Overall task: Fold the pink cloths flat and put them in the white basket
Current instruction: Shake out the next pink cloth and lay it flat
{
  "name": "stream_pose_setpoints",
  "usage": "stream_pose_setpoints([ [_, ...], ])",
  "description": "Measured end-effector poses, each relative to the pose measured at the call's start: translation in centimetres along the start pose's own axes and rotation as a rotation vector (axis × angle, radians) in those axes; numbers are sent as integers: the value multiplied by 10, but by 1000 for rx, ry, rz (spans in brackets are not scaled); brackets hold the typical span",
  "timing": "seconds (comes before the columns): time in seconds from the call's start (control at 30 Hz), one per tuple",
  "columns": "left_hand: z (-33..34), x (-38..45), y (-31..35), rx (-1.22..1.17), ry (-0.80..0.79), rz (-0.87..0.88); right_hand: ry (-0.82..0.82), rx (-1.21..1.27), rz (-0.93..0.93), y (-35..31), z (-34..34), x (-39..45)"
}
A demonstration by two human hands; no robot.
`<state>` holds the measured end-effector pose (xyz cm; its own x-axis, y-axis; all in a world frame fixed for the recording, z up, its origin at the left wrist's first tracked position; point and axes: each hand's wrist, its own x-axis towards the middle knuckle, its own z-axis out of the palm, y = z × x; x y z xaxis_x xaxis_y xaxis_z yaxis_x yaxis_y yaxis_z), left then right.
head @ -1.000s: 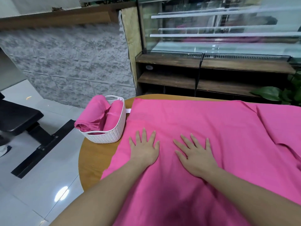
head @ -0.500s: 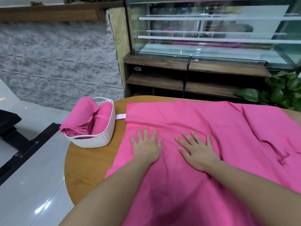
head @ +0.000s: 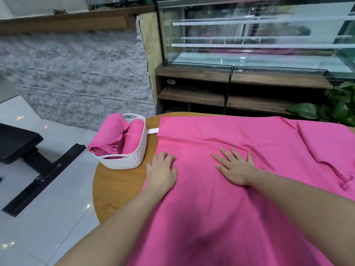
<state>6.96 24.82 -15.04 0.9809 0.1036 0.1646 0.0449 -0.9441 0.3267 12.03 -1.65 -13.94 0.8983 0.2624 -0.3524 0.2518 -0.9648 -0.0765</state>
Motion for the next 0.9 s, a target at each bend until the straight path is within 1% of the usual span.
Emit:
stream_pose_setpoints([
  [0.07, -9, -14, -16, -61, 57, -75, 37, -17, -4, -8, -1, -2],
  [0.1, -14, -19, -24, -101, 59, -130, 90, -23, -27, -15, -2, -4],
  [0.17, -19, -29, -40, -195, 19, -224, 206, 13, -110, -34, -1, -10],
  [0.23, -25, -39, -53, -266, -25, -264, 240, 82, -195, -59, -1, -20],
  [0.37, -42, -56, -62, -322, -105, -293, 178, 111, -323, -110, 11, -44],
  [0.43, -45, -59, -63, -394, -110, -318, 143, 100, -339, -128, 19, -53],
  [0.53, -47, -61, -67, -512, -107, -366, 90, 100, -294, -145, 28, -63],
  [0.63, -48, -67, -70, -547, -145, -405, 28, 55, -251, -153, 37, -68],
  [0.77, -58, -77, -71, -666, -297, -514, 9, 8, -240, -157, 46, -69],
  [0.83, -65, -84, -68, -671, -360, -508, 11, 30, -234, -158, 47, -69],
  [0.9, -67, -89, -68, -619, -351, -452, 19, 61, -235, -158, 46, -70],
])
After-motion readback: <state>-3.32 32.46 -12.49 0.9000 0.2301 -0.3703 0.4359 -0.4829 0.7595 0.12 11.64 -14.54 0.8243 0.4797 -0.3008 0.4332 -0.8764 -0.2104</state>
